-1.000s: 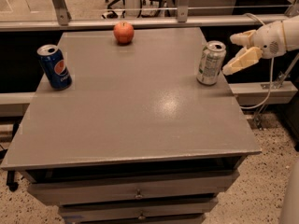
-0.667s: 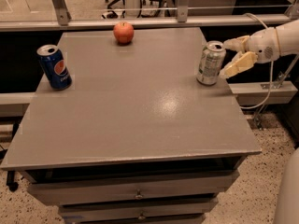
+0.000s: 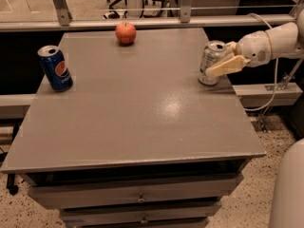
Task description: Pick 7up can
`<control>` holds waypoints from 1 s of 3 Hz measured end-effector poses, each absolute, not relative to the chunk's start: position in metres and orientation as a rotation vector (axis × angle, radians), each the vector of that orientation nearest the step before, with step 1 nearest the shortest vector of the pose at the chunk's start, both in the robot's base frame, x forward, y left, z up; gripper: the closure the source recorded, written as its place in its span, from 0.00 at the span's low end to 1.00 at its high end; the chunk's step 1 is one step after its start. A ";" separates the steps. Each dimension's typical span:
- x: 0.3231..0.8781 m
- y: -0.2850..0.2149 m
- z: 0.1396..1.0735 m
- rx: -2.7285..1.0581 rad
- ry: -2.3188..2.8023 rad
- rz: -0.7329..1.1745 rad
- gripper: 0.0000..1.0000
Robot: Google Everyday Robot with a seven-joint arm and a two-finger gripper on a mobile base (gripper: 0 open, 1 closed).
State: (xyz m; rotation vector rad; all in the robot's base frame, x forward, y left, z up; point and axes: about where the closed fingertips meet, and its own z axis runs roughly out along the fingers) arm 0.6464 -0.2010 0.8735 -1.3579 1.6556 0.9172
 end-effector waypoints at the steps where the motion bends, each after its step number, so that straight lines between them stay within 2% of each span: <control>1: 0.635 -0.186 0.881 -1.385 1.589 0.994 0.64; 2: 0.626 -0.176 0.914 -1.374 1.508 1.030 0.87; 3: 0.613 -0.164 0.962 -1.347 1.456 1.032 1.00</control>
Offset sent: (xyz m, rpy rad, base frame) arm -0.0459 0.0278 0.0853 0.1878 -0.0526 0.1563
